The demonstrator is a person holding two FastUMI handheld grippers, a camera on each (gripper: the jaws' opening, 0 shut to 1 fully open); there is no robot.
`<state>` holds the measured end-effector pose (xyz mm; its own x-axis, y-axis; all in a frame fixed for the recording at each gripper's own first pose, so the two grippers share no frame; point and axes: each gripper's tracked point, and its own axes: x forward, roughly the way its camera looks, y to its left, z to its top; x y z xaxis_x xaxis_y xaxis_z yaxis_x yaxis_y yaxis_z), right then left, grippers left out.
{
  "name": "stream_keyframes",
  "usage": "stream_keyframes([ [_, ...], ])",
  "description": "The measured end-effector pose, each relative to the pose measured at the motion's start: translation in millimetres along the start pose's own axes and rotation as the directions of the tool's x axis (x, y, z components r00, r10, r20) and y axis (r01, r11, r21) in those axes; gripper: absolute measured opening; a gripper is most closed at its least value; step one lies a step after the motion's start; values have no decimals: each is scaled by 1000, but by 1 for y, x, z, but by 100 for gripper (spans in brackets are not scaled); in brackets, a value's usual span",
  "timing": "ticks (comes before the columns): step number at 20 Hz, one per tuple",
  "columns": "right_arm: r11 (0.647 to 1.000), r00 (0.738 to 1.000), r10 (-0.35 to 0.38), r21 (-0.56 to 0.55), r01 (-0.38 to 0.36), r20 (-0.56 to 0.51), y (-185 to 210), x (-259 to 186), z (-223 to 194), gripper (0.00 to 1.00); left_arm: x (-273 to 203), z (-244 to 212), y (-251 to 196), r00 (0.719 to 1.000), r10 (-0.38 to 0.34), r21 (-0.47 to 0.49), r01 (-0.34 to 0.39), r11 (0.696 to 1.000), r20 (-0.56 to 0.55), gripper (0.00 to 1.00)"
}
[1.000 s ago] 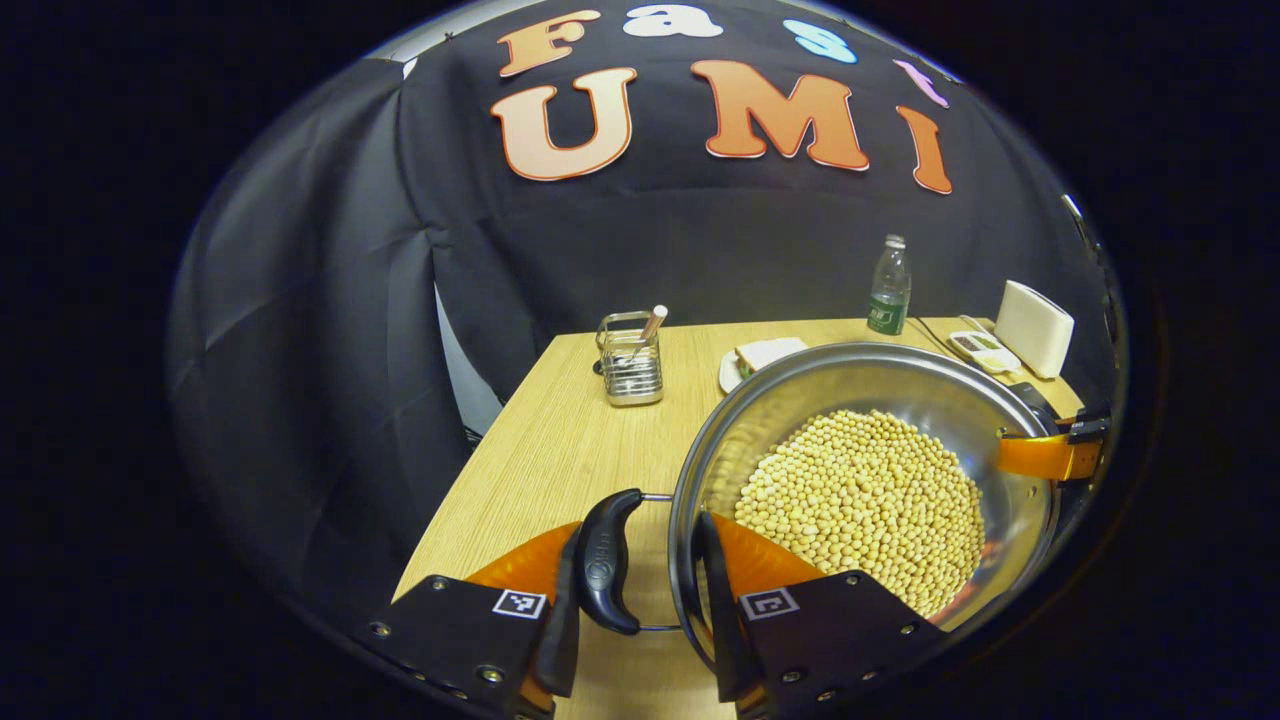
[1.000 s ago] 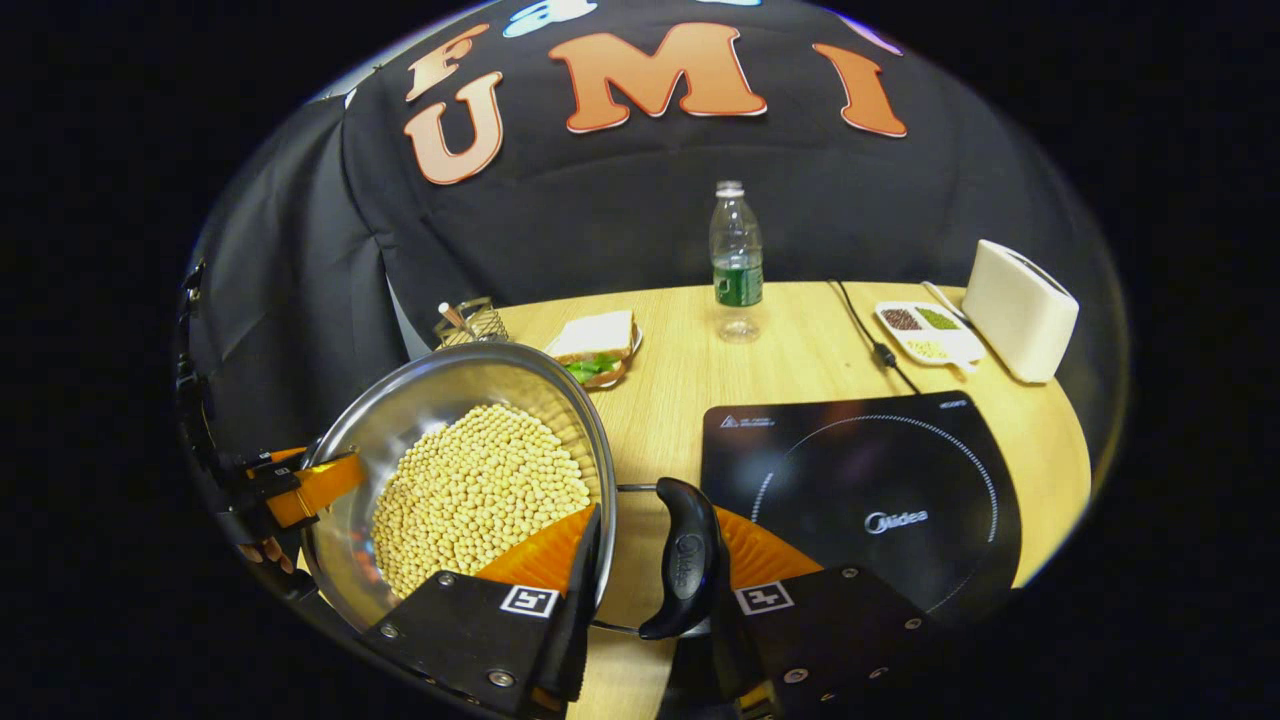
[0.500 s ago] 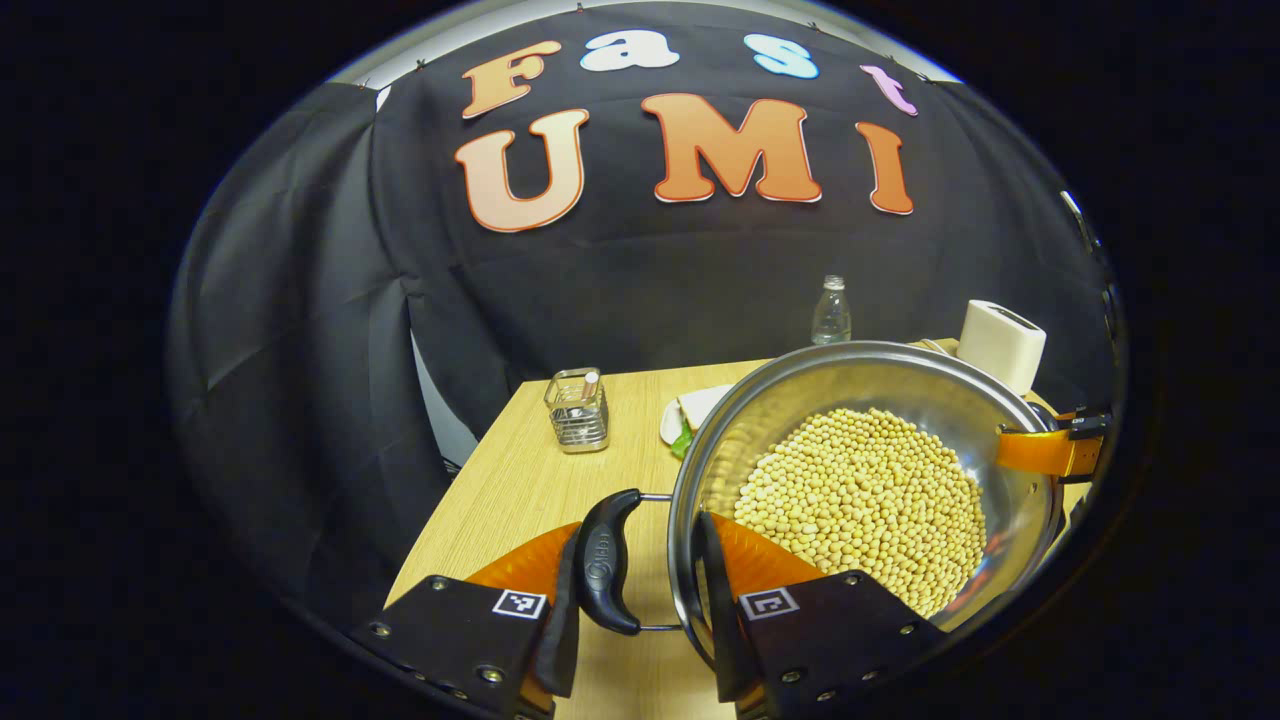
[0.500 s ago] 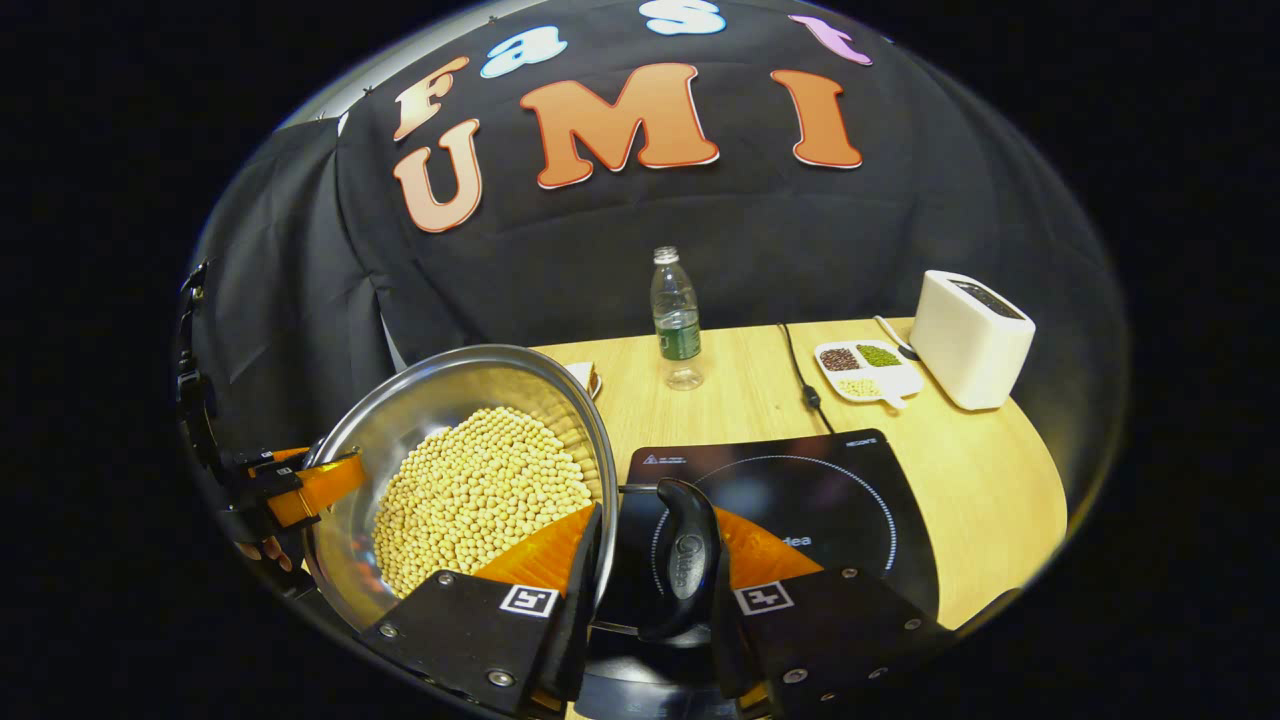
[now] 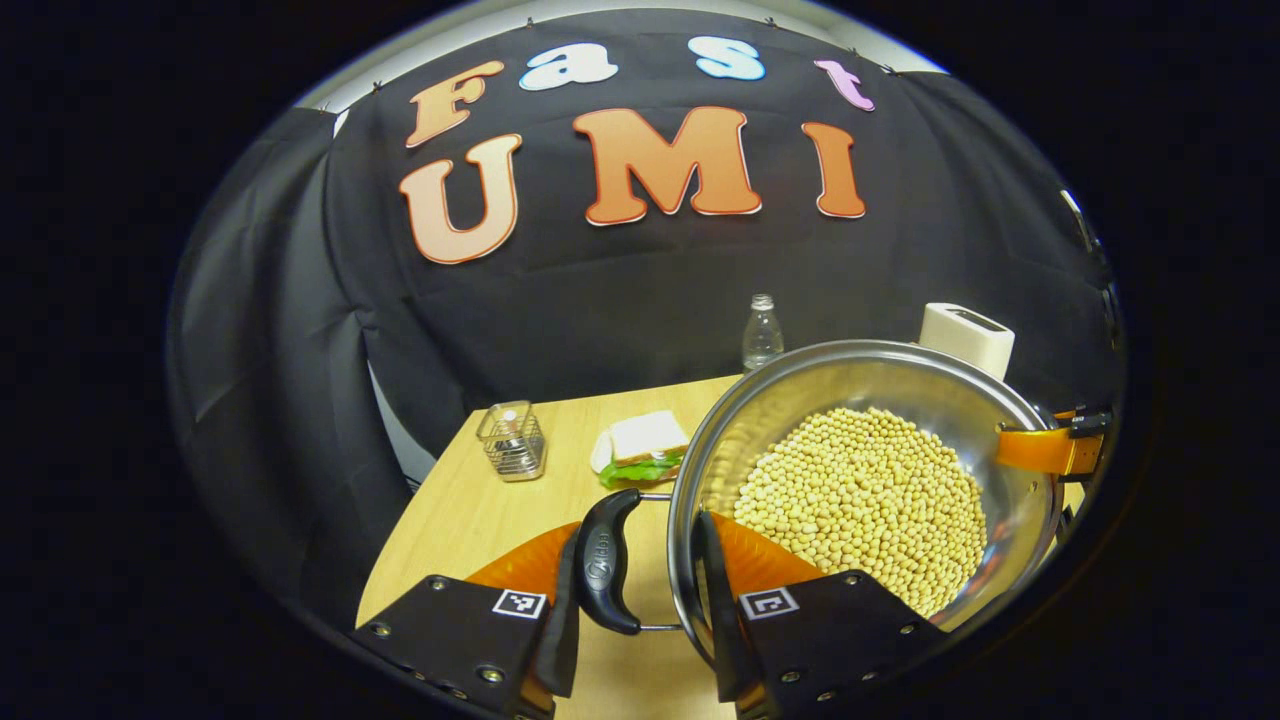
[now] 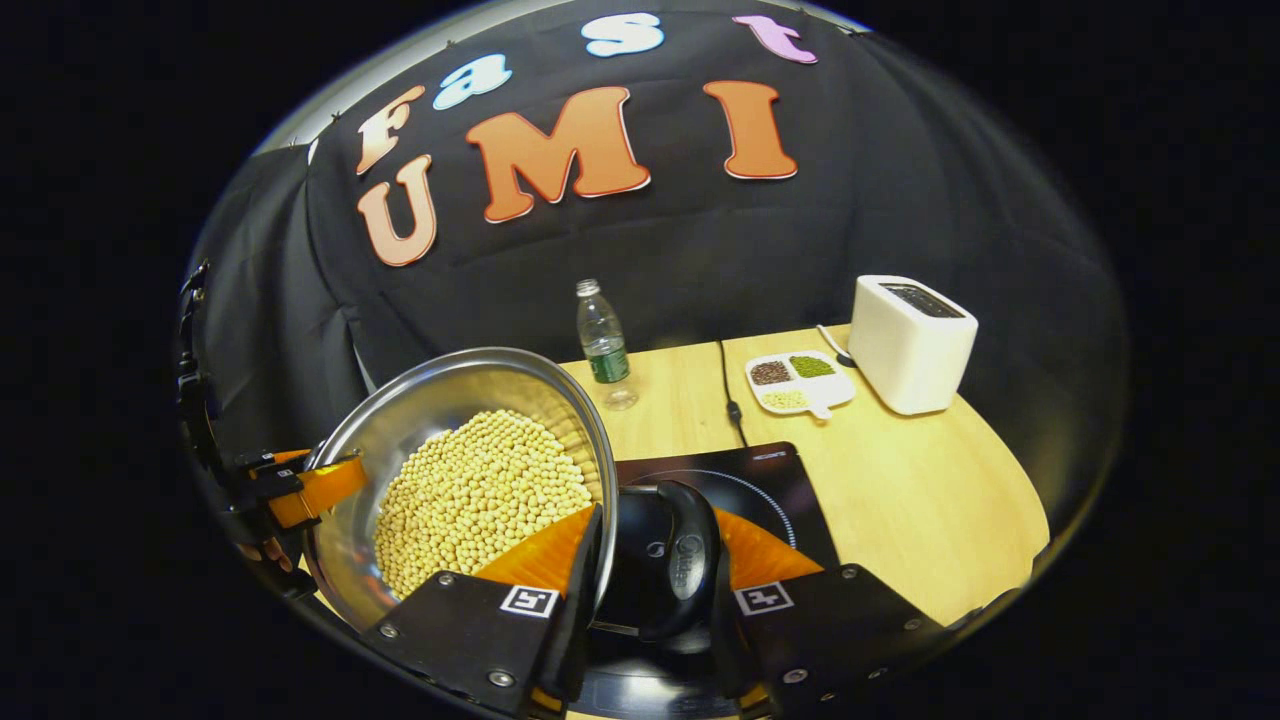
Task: First push the handle of the pot to place it horizontally, then grasp the pot with both hands and set it on the induction cooktop.
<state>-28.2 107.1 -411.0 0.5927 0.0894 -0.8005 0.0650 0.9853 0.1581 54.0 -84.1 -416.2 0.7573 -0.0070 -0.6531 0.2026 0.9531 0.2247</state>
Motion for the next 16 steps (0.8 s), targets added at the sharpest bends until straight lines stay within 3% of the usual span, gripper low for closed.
stream_keyframes([
  [1,1000,1000,-8,3,8,3,-9,0,1,50,3,1,-8,1000,-10,1,10,1000,-1,53],
  [16,995,996,-90,52,90,-1,-98,11,-3,50,35,-9,-94,995,-97,21,97,995,-14,55],
])
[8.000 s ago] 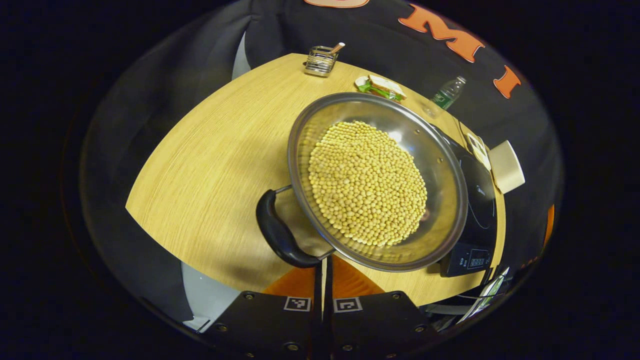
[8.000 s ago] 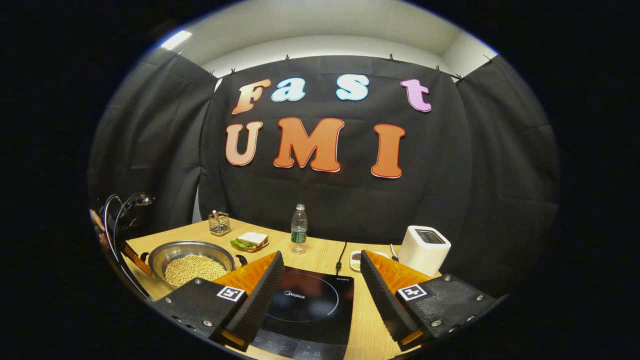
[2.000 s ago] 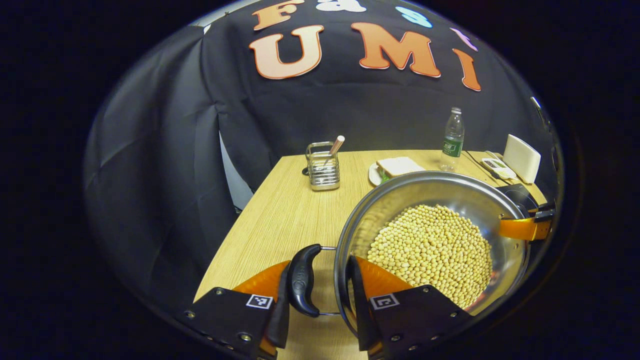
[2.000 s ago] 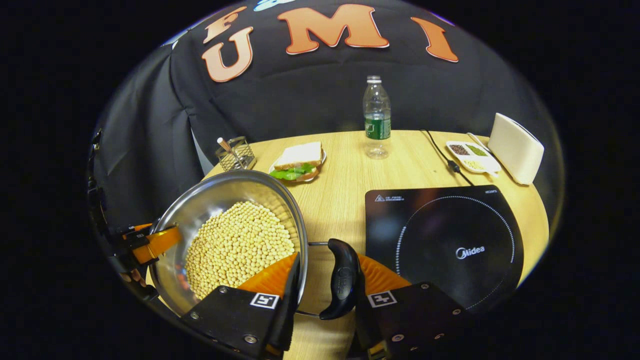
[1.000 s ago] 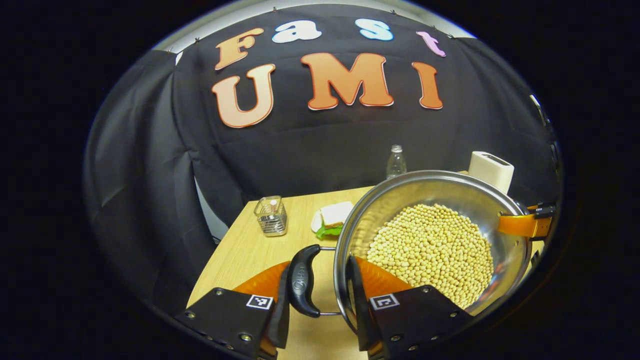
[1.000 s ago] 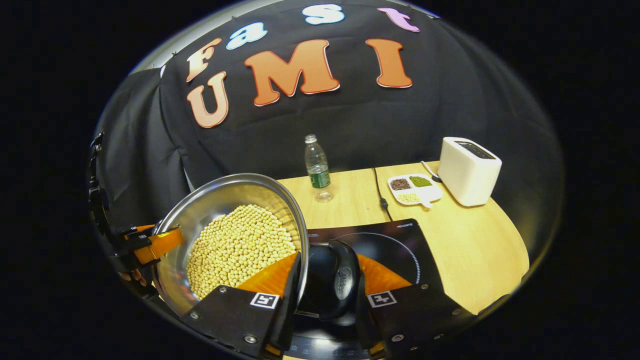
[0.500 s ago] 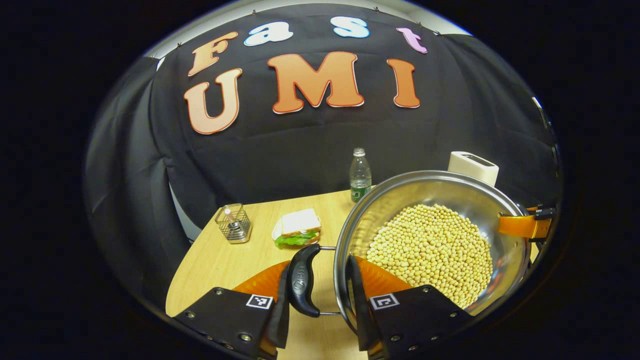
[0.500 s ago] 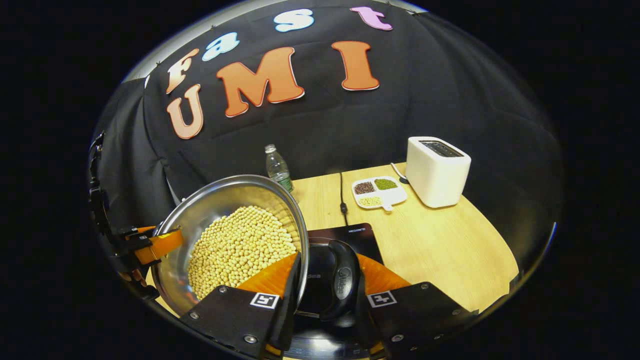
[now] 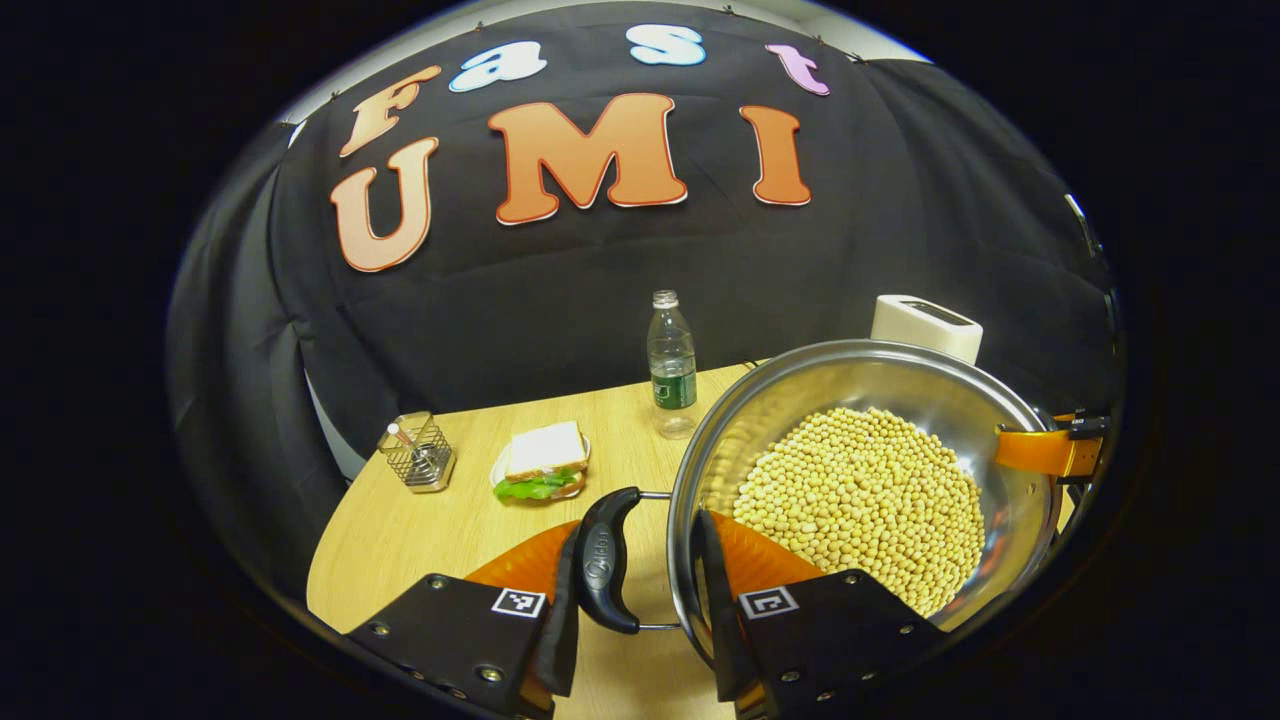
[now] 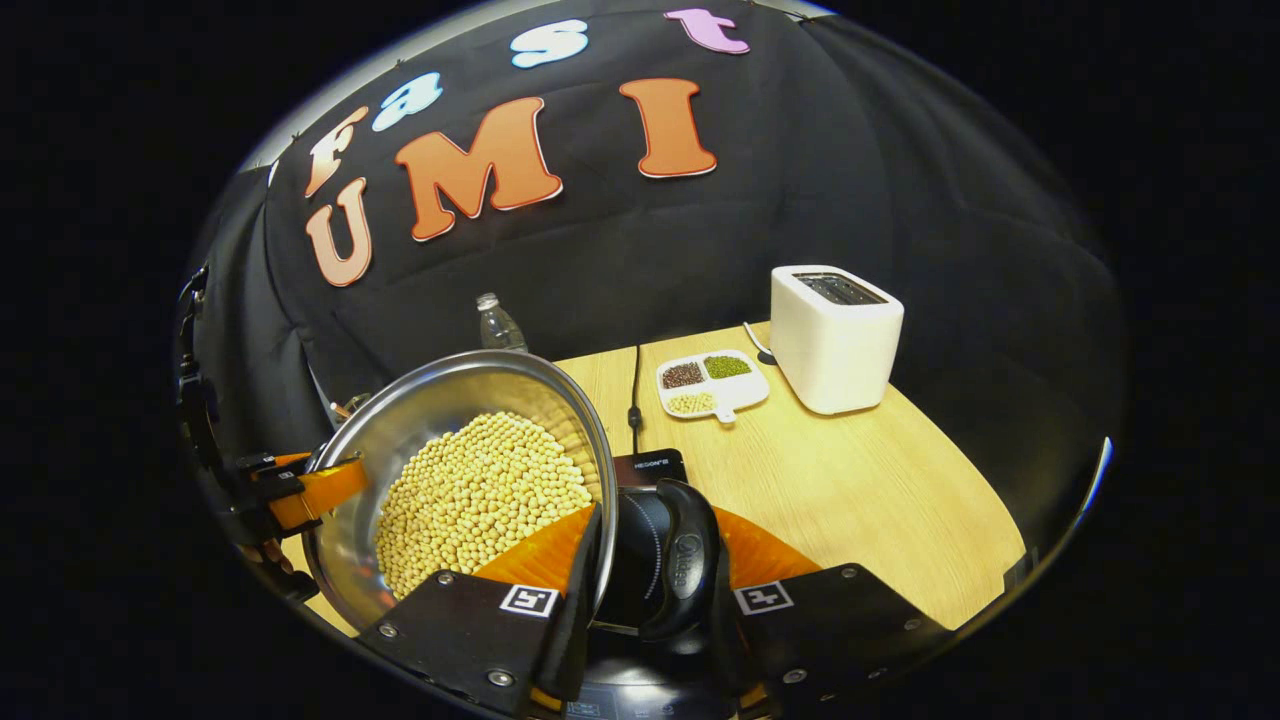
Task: First push the handle of the pot to place it horizontally, then grasp the pot with both hands and set it on the induction cooktop.
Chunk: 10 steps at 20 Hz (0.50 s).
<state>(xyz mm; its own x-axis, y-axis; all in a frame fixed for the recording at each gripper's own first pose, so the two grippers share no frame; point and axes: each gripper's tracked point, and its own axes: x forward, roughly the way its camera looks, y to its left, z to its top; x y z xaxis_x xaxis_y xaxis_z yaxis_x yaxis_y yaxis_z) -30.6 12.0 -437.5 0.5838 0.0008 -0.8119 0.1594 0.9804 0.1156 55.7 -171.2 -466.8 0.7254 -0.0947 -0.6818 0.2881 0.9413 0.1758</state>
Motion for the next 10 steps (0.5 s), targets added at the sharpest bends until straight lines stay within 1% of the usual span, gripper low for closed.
stream_keyframes([
  [5,1000,1000,-13,1,13,-18,-12,18,-12,49,15,-17,-16,999,-19,-7,19,1000,-42,55],
  [10,1000,998,-16,10,17,-54,-19,33,-25,50,28,-29,-23,997,-22,-2,22,1000,-68,55],
])
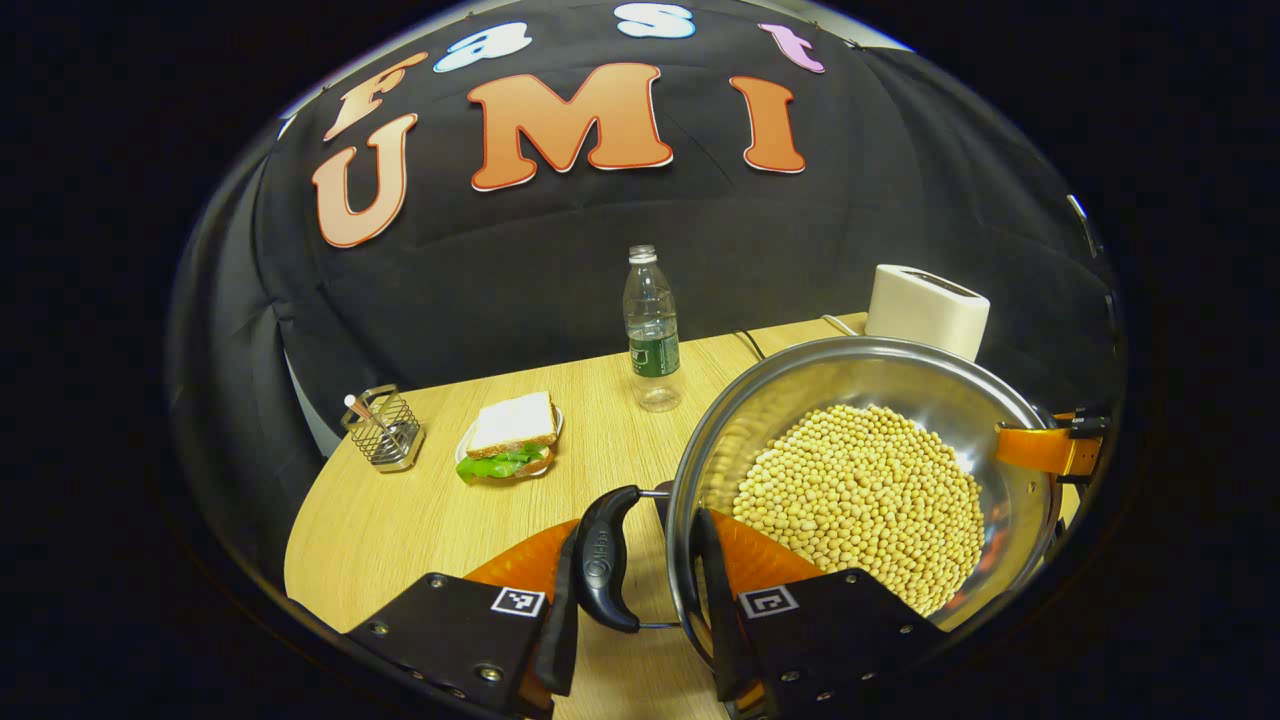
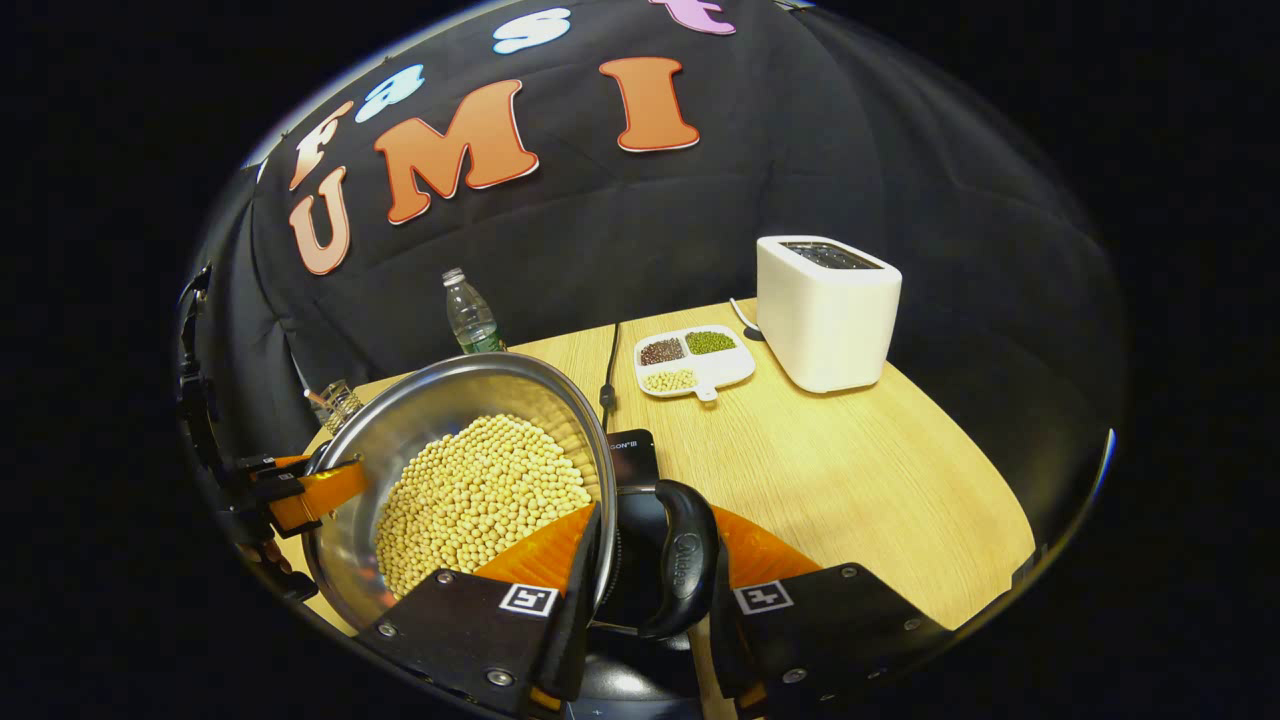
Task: First push the handle of the pot to place it horizontally, then grasp the pot with both hands and set it on the induction cooktop.
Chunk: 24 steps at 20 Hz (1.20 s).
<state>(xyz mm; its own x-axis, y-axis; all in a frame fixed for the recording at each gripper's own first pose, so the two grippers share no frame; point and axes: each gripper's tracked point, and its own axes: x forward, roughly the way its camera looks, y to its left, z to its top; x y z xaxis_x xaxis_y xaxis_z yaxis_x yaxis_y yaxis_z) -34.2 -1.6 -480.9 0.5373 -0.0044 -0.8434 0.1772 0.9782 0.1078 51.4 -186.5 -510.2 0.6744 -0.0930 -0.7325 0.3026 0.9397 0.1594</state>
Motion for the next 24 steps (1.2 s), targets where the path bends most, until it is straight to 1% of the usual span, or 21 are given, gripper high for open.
stream_keyframes([
  [4,1000,1000,3,12,-3,-1,1,4,2,49,4,-3,-2,1000,-3,3,3,1000,-3,53],
  [5,1000,1000,3,12,-3,-3,-1,3,1,50,5,-3,-2,1000,-4,3,4,1000,-4,55],
  [8,999,1000,9,36,-8,-22,0,8,-1,50,11,-7,-4,1000,-17,-9,17,1000,-15,55],
  [9,999,1000,10,44,-9,-28,0,11,-2,52,12,-10,-5,999,-25,-19,24,1000,-25,55],
  [10,998,999,19,56,-17,-38,1,13,-3,52,13,-6,-4,1000,-25,-18,25,1000,-5,55],
  [11,998,999,21,53,-20,-34,1,16,-1,55,13,-8,-3,1000,-28,-17,28,999,-11,54],
  [12,999,999,22,49,-20,-36,0,14,-3,53,13,-9,-4,999,-30,-20,30,999,-15,55],
  [13,999,999,24,41,-22,-35,0,12,-2,59,12,-9,-5,999,-35,-28,34,999,-15,56],
  [14,1000,1000,18,21,-17,-25,-2,10,0,60,10,-8,-6,999,-34,-30,34,999,-12,58],
  [15,1000,1000,-1,-4,1,0,-4,7,6,64,8,-7,-3,1000,-29,-32,29,999,-6,62],
  [16,999,999,-18,-31,19,28,-6,2,16,67,4,-3,0,1000,-21,-30,21,999,5,63],
  [17,998,998,-31,-50,34,55,-6,-5,25,72,-2,1,5,1000,-11,-24,11,1000,20,65],
  [18,997,996,-33,-63,38,84,-5,-15,35,75,-9,7,11,999,1,-20,0,1000,40,66],
  [19,997,993,-31,-71,40,118,-2,-24,47,81,-18,13,15,998,8,-21,-7,1000,57,76],
  [20,996,987,-22,-76,35,158,0,-35,60,83,-28,20,19,997,16,-30,-14,999,79,79],
  [21,996,980,-12,-80,28,199,5,-47,73,87,-41,30,28,994,39,-29,-36,999,105,78],
  [24,994,953,48,-104,-18,298,22,-87,107,90,-87,73,52,969,91,-32,-86,996,229,78],
])
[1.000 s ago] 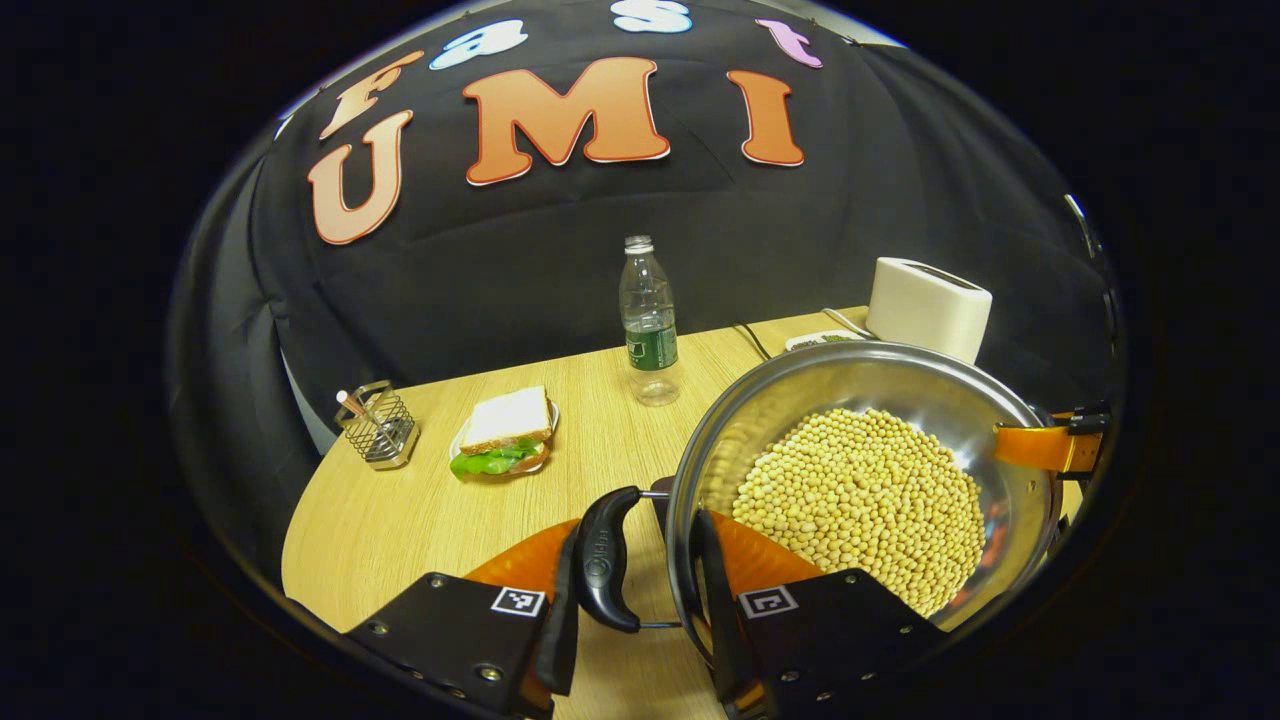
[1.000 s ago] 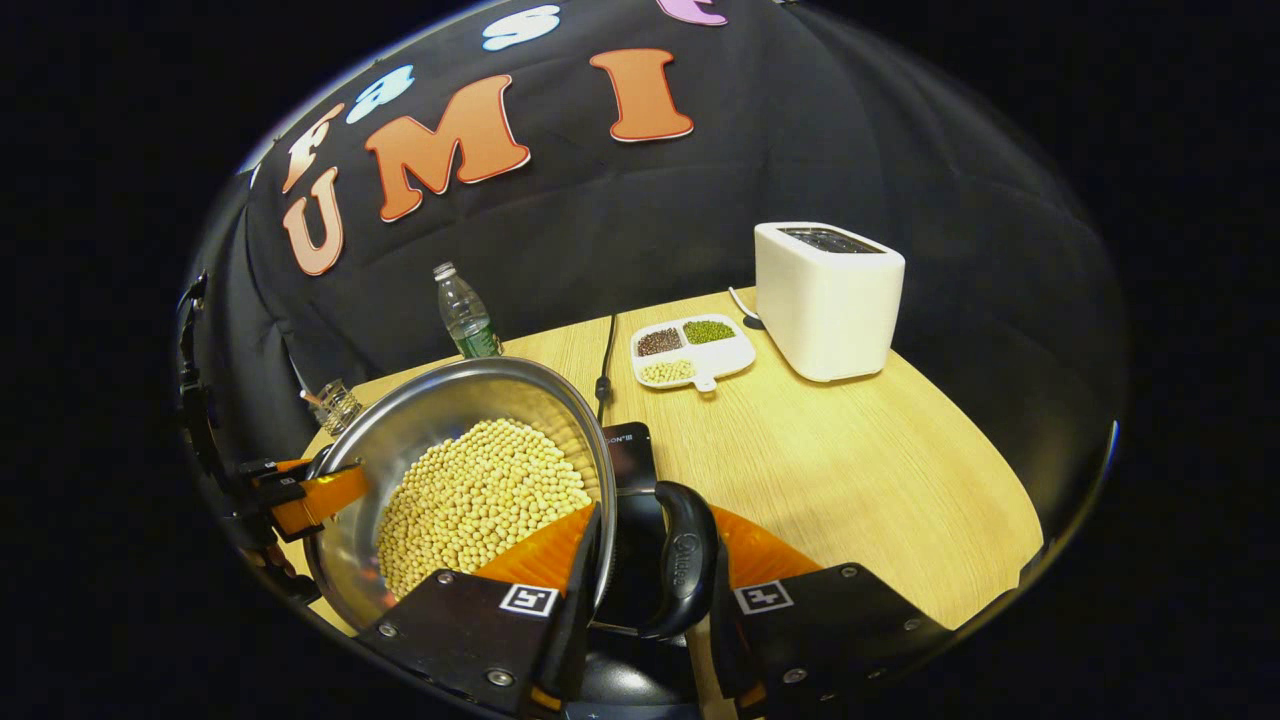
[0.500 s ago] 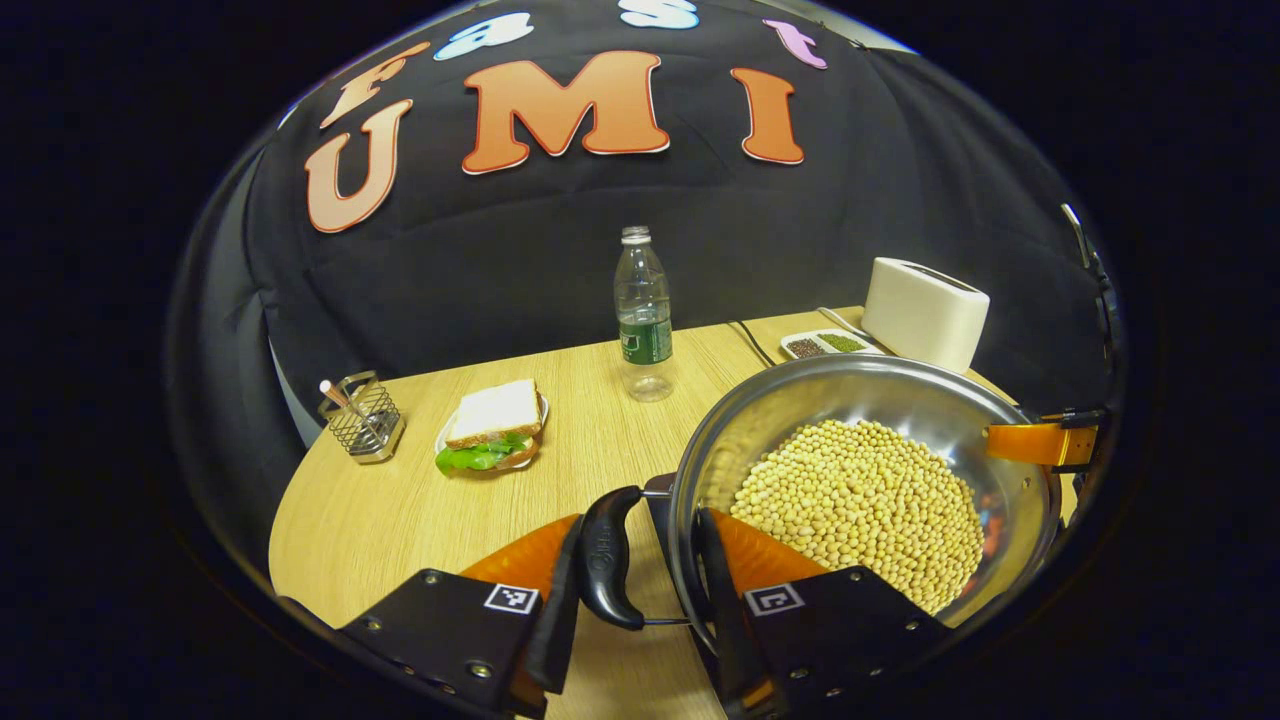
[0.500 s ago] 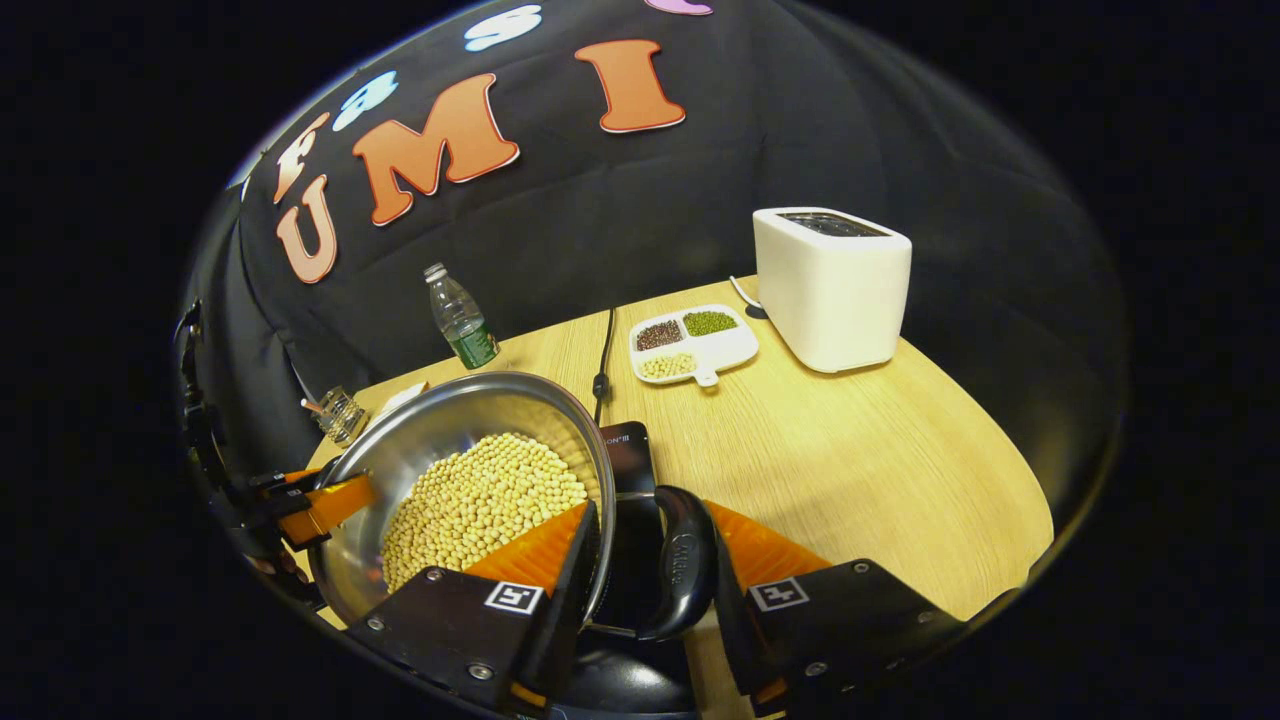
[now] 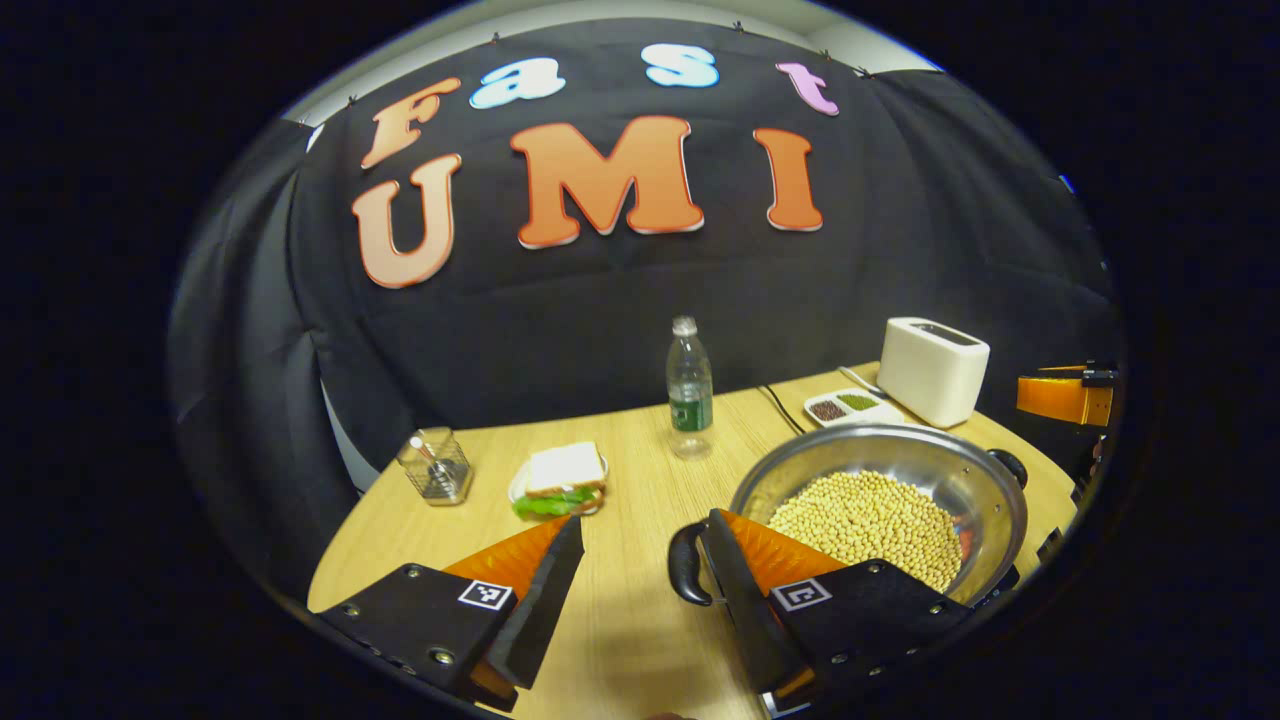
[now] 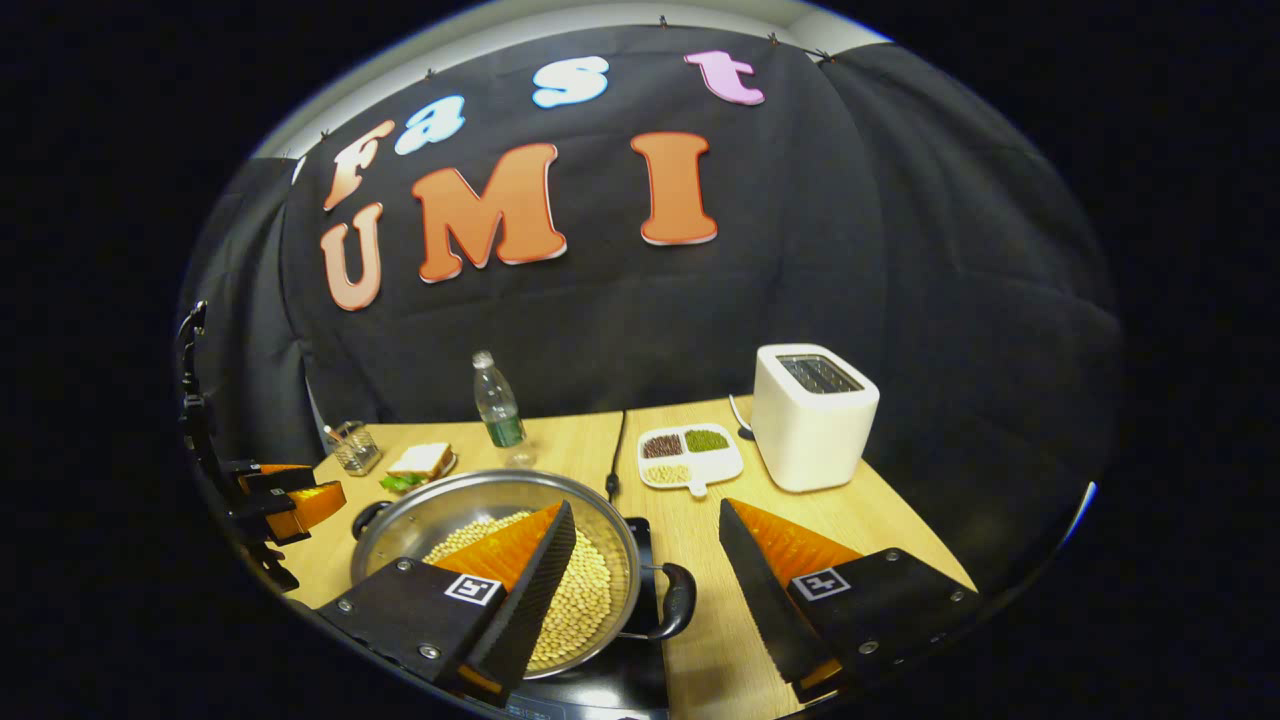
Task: First push the handle of the pot to place it horizontally, then grasp the pot with both hands and set it on the induction cooktop.
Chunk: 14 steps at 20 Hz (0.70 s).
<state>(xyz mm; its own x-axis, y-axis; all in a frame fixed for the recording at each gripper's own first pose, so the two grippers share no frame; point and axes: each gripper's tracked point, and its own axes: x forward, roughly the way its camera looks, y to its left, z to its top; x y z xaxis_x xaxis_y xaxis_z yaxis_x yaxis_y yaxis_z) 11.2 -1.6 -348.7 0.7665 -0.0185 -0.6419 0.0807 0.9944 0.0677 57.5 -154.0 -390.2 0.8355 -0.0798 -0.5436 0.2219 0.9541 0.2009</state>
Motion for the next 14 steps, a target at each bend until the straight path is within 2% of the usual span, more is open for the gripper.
stream_keyframes([
  [3,998,991,32,-53,-26,127,10,-32,48,94,-47,60,27,990,34,-26,-31,999,140,78],
  [6,995,973,53,-91,-33,226,19,-69,94,93,-94,111,46,964,43,-43,-33,999,261,80],
  [7,994,964,71,-98,-48,255,24,-81,107,93,-112,129,56,953,52,-53,-38,998,299,80],
  [8,992,955,90,-108,-61,283,26,-93,120,98,-128,147,62,941,60,-68,-39,997,334,80],
  [9,990,945,104,-121,-69,309,29,-105,134,93,-144,162,70,927,68,-83,-40,996,368,78],
  [10,989,937,107,-135,-65,333,29,-119,147,98,-162,178,79,913,80,-102,-42,994,401,78],
  [11,987,928,107,-148,-57,356,29,-129,159,98,-178,192,87,899,91,-123,-41,992,429,78],
  [12,986,919,107,-157,-50,380,29,-140,170,93,-195,205,94,885,98,-141,-37,989,455,78],
  [13,984,908,114,-169,-49,402,31,-151,181,93,-211,218,102,871,102,-156,-30,987,481,79],
  [14,983,899,123,-179,-51,421,35,-161,191,98,-226,229,111,858,117,-172,-33,984,501,79],
])
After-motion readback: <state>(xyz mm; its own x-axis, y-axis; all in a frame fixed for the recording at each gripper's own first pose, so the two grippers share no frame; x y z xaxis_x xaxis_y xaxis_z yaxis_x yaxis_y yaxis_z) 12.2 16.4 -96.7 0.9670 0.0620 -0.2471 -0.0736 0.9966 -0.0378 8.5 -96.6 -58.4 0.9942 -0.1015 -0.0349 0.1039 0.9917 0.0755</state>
